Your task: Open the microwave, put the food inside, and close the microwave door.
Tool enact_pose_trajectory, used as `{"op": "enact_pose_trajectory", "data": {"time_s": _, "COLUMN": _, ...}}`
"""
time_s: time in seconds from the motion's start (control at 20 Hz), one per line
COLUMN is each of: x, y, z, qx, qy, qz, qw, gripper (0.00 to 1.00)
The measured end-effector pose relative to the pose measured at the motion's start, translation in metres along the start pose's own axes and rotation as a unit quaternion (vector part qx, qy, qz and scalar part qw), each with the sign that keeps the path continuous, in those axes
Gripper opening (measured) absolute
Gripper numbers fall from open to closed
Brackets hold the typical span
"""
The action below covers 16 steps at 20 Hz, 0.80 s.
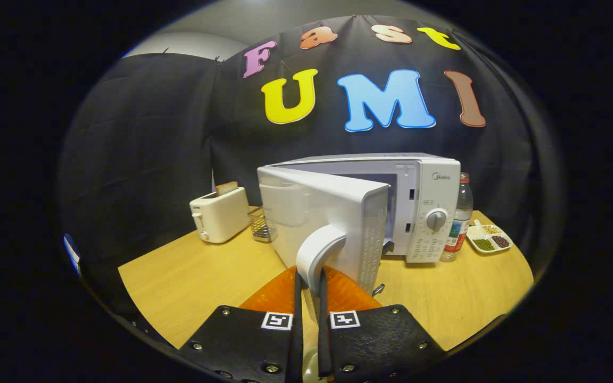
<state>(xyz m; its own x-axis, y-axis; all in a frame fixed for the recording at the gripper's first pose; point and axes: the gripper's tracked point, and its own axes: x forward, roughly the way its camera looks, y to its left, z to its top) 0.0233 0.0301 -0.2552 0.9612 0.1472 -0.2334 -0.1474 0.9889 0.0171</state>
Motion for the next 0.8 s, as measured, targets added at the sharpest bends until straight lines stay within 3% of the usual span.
{"op": "enact_pose_trajectory", "data": {"time_s": 0.1, "x": -0.006, "y": 0.027, "z": -0.004, "qx": -0.003, "qy": 0.001, "qz": 0.006, "qw": 1.000, "gripper": 0.11}}
{"op": "enact_pose_trajectory", "data": {"time_s": 0.25, "x": -0.008, "y": 0.055, "z": -0.007, "qx": -0.034, "qy": -0.019, "qz": -0.017, "qw": 0.999, "gripper": 0.11}}
{"op": "enact_pose_trajectory", "data": {"time_s": 0.55, "x": 0.000, "y": 0.118, "z": -0.016, "qx": -0.034, "qy": -0.073, "qz": -0.087, "qw": 0.993, "gripper": 0.11}}
{"op": "enact_pose_trajectory", "data": {"time_s": 0.8, "x": 0.015, "y": 0.171, "z": -0.019, "qx": -0.047, "qy": -0.112, "qz": -0.160, "qw": 0.980, "gripper": 0.11}}
